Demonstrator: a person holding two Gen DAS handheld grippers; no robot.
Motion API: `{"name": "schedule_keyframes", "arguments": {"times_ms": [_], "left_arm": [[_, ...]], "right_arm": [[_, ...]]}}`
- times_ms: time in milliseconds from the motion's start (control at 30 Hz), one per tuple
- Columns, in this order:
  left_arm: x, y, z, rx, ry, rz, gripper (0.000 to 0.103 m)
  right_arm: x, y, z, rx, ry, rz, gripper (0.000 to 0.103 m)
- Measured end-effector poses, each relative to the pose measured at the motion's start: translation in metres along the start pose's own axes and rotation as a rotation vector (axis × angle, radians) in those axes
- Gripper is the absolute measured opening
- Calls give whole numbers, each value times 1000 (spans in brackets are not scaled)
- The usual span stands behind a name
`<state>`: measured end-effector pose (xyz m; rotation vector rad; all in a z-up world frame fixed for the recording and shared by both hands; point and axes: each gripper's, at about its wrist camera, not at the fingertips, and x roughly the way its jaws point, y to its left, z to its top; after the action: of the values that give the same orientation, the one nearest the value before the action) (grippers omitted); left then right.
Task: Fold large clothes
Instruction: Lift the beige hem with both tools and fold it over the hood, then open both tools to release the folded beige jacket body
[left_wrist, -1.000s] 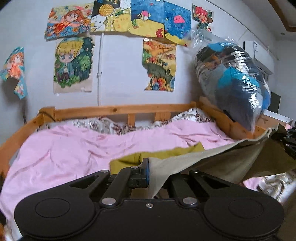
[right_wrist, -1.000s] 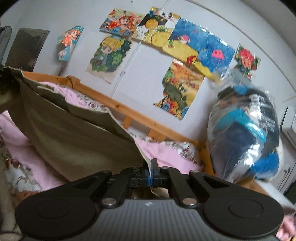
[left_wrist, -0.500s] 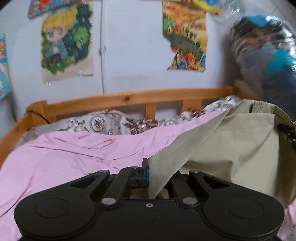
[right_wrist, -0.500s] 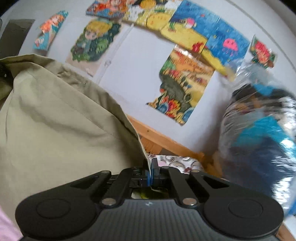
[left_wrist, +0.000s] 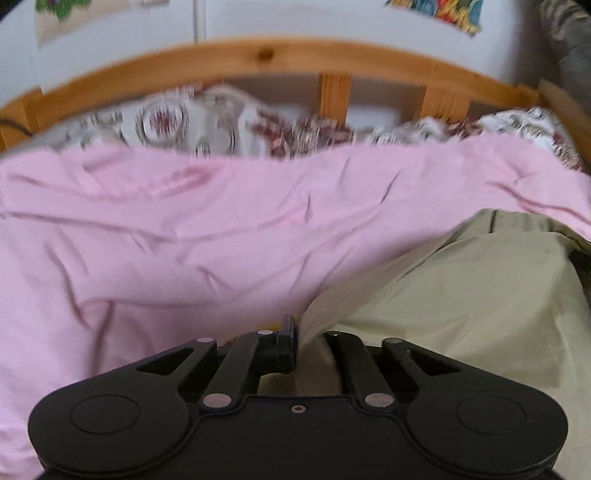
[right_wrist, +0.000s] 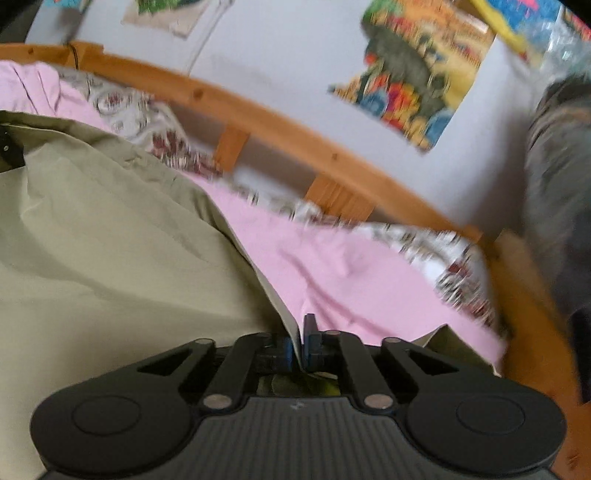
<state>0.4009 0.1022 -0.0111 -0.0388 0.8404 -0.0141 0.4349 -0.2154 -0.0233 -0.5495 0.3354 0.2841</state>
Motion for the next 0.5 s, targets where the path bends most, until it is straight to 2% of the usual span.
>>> {"name": "schedule_keyframes", "arguments": {"times_ms": [67,133,200,233,267,300,333,400,500], "left_arm": [[7,5,1,-20,24,2,24],[3,16,5,-55,20,-28,32],[-7,27,9,-78,9,-69,46],[-14,32,11,-86,-6,-78,61],[-23,35,14,-89,-28,-81,75],[-32,40,15,-92,-58,-77,80],[-43,45,14,-94,-98,-71,87],[-60,52,13,-90,-147,-72,93],[-83,65,6,-134,-223,-64,99]], "right_arm": [[10,-2,-7,22,23,13,26],[10,-9,-10,50,18,22,35],[2,-21,-11,98,-10,45,56],[-5,-30,-12,141,-33,68,72],[-9,-40,-11,175,-50,96,79],[-17,-49,-10,208,-70,126,90],[-26,-56,-10,230,-93,152,96],[-44,-65,-9,228,-127,152,103],[-69,-72,-11,217,-157,132,103]]}}
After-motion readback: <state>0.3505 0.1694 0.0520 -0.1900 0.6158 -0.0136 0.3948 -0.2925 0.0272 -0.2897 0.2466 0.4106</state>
